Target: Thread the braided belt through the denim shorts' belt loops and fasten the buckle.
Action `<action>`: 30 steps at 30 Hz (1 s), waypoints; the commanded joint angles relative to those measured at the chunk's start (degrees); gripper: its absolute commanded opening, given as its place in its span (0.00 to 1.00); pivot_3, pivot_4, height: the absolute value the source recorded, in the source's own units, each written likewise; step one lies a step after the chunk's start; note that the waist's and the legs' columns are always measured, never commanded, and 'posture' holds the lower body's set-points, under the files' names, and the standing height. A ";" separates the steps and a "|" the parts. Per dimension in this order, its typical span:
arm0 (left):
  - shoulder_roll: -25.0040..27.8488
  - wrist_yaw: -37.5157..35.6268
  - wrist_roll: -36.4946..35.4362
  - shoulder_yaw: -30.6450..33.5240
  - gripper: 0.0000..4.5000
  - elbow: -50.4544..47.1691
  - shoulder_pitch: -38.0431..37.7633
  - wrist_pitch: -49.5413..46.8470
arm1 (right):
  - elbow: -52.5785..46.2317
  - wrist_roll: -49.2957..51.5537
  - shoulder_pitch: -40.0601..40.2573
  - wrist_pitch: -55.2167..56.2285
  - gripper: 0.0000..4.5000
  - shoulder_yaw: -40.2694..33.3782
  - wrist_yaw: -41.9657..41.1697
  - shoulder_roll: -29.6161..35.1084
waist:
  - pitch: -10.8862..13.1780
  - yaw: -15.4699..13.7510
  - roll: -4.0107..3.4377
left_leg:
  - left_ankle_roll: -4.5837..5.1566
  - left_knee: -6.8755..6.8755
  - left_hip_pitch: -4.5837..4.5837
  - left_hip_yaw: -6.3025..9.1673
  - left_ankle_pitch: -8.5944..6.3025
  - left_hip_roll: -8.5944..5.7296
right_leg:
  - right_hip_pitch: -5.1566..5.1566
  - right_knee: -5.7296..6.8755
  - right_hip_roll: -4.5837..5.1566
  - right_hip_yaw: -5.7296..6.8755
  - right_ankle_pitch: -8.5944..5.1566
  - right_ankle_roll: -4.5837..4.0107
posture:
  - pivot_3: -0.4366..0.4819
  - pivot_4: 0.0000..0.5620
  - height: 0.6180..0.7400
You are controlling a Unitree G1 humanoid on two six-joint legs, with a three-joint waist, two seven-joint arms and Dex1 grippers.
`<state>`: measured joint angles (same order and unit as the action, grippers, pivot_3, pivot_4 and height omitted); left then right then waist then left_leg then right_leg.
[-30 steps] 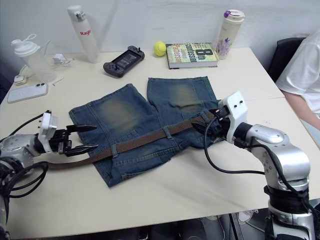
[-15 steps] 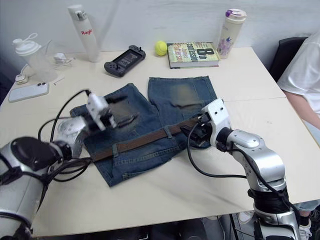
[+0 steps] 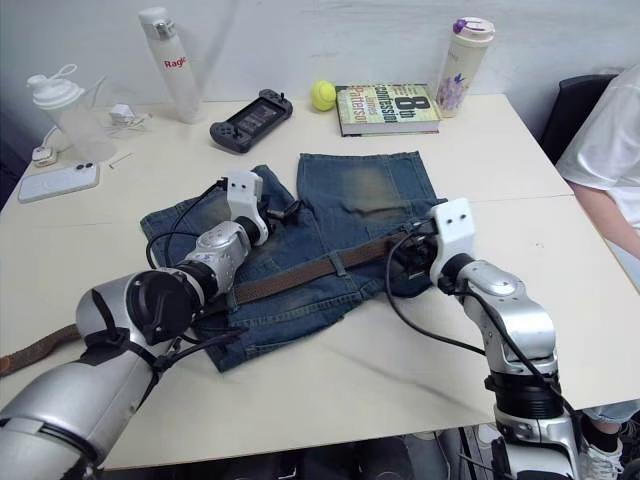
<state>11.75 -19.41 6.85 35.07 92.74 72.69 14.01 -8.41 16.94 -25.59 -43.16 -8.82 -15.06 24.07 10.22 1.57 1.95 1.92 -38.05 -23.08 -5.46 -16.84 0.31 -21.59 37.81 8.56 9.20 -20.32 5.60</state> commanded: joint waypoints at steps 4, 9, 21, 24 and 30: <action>-7.42 -23.50 -20.38 -16.35 1.00 -76.09 -31.73 -35.92 | 1.52 1.69 -1.72 5.31 0.99 -5.12 1.47 -2.43 | 0.16 1.11 -0.44 | 0.00 0.04 0.03 0.00 0.01 0.07 | 0.04 -0.09 -0.11 -0.31 0.00 0.00 | 0.48 0.27 1.00; 3.22 -28.82 -27.65 -20.79 1.00 -101.94 -46.49 -48.10 | -2.92 5.00 1.23 6.39 0.99 -4.00 -5.54 -0.73 | 0.31 0.74 -0.66 | -0.29 0.06 -0.08 0.23 0.18 0.41 | 0.02 -0.17 -0.72 -1.01 -0.01 -0.05 | 0.48 0.27 1.00; 23.04 -40.23 -26.24 -33.42 1.00 -110.84 -59.19 -40.07 | -2.73 -0.79 5.63 12.23 0.99 8.17 -28.27 19.66 | 0.27 -1.62 -0.95 | -0.20 0.03 0.20 0.17 0.12 0.38 | 0.36 -0.40 -0.91 -1.90 0.05 -0.09 | 0.48 0.27 1.00; 25.38 -42.47 -26.58 -35.30 1.00 -111.51 -61.27 -38.04 | -1.28 -5.37 6.37 16.56 0.99 11.32 -33.51 26.54 | 0.28 -1.54 -0.97 | -0.21 0.01 0.20 0.16 0.13 0.42 | 0.34 -0.40 -0.90 -1.89 0.06 -0.11 | 0.48 0.27 1.00; 31.10 -42.71 -17.68 -39.95 1.00 -108.25 -62.86 -27.64 | 4.14 -13.87 6.51 24.41 0.99 16.00 -37.25 33.41 | 0.28 -1.57 -0.97 | -0.21 0.01 0.20 0.15 0.12 0.45 | 0.36 -0.71 -0.86 -1.87 0.08 -0.15 | 0.48 0.27 1.00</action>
<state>41.66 -62.57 -13.91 -3.68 -16.33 9.48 -17.43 -5.64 6.19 -18.60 -21.91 6.11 -52.13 56.88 10.51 0.00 0.98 1.71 -38.04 -22.88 -5.31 -16.72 0.79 -21.23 37.08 7.71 7.34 -20.22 5.45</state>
